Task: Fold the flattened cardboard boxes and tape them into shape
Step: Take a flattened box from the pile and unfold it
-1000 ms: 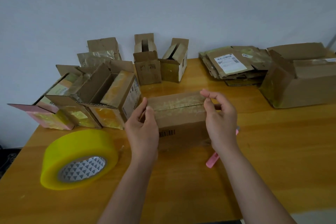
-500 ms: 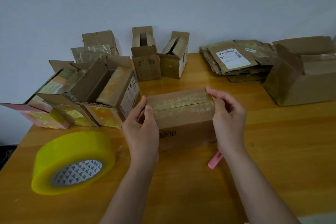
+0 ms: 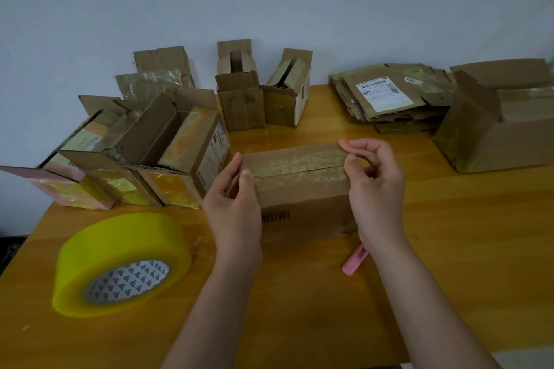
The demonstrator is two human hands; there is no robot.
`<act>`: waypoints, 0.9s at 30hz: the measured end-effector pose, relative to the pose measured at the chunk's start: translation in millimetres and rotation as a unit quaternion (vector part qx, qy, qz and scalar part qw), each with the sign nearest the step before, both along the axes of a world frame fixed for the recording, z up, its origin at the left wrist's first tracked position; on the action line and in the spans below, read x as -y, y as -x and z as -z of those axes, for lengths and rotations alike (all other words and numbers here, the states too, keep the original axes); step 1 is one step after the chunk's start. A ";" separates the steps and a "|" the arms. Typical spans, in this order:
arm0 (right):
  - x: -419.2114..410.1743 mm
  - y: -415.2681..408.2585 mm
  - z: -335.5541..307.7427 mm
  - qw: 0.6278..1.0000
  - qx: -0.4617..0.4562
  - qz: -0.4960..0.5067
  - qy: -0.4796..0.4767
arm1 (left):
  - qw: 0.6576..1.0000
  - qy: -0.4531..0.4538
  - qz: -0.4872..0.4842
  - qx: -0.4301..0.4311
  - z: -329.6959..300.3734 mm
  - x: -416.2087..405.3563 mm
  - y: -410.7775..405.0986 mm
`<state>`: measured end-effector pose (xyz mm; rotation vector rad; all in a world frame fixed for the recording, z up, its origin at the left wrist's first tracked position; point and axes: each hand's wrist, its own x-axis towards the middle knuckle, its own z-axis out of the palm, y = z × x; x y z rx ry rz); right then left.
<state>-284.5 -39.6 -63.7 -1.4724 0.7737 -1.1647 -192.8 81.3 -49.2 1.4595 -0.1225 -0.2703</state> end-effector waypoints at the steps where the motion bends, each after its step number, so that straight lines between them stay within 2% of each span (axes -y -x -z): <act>1: -1.1 -0.7 1.1 1.000 -0.004 0.005 0.003 | 1.000 -0.003 0.002 0.002 -2.1 -0.3 -0.3; 7: -9.0 0.2 -3.7 0.999 -0.036 0.024 0.025 | 0.999 -0.028 0.014 0.012 -14.6 -9.5 6.4; 13: -21.6 13.2 -5.6 0.995 -0.075 0.027 0.067 | 0.996 -0.050 0.034 0.059 -13.1 -28.3 20.6; 16: -21.5 17.0 -10.3 0.981 -0.134 0.036 0.136 | 0.990 -0.074 0.076 0.091 -13.2 -34.8 19.4; 19: -18.3 20.5 -21.2 0.950 -0.201 0.067 0.231 | 0.978 -0.095 0.087 0.163 -17.3 -48.7 18.2; 22: -24.9 20.5 -34.8 0.924 -0.231 0.093 0.289 | 0.950 -0.114 0.040 0.288 -24.5 -71.2 15.3; 25: -48.6 13.7 -47.2 0.913 -0.221 0.090 0.332 | 0.897 -0.134 -0.030 0.420 -30.3 -101.1 11.6; 27: -72.6 5.0 -51.3 0.906 -0.199 0.071 0.368 | 0.862 -0.165 -0.085 0.473 -28.5 -123.5 5.6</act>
